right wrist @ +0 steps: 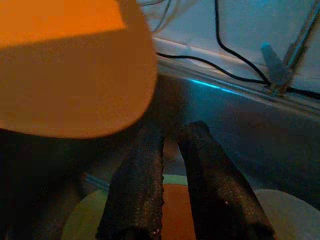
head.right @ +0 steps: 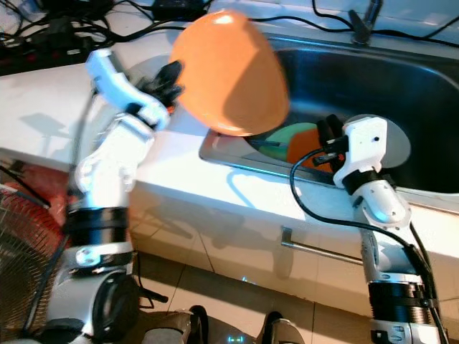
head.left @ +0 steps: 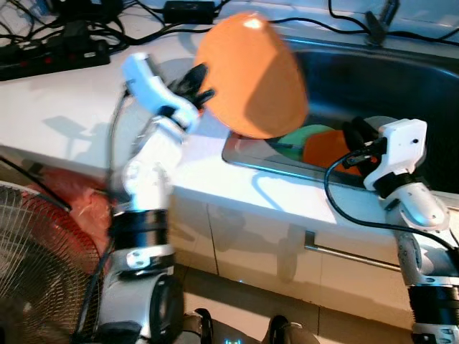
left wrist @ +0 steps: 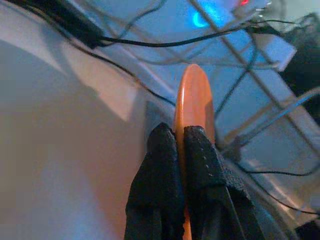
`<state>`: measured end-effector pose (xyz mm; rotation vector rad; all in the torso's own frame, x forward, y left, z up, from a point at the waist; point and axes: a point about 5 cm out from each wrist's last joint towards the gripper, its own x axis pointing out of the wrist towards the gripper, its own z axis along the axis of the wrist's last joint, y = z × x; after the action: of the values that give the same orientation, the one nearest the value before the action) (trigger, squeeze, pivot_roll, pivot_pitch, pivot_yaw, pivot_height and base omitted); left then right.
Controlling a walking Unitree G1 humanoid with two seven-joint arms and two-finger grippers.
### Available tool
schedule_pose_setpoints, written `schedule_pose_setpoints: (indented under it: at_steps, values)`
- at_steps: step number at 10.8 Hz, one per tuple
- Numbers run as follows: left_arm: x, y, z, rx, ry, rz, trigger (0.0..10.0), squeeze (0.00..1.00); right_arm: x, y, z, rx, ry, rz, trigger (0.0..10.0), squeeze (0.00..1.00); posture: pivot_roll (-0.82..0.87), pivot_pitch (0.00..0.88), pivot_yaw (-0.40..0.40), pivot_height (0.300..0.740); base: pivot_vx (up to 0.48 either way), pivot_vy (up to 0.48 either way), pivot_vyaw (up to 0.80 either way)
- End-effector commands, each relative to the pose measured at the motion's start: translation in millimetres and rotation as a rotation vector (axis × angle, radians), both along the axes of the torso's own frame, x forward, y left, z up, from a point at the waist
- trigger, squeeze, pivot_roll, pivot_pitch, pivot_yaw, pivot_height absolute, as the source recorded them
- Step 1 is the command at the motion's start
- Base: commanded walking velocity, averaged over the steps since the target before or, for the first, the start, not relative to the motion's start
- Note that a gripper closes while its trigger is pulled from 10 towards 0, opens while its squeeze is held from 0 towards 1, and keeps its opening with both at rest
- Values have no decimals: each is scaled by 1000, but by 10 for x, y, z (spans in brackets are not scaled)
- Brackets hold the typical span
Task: Kitchen organization
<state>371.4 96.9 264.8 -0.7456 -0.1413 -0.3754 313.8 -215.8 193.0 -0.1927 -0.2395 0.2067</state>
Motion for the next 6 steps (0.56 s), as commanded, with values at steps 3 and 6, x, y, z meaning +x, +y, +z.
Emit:
schedule_pose_setpoints:
  at_steps: [3, 6]
  values:
    - [6, -458, 151, 76, -115, -130, 10000, 0, -58, -127, -13, -12, -2, -58, 10000, 0, -68, 128, 88, 740, 0, 0, 0]
    - [17, -928, 159, 217, -192, -215, 10000, 0, -159, -251, -30, -31, 7, -110, 10000, 0, -96, 147, 101, 740, 0, 0, 0]
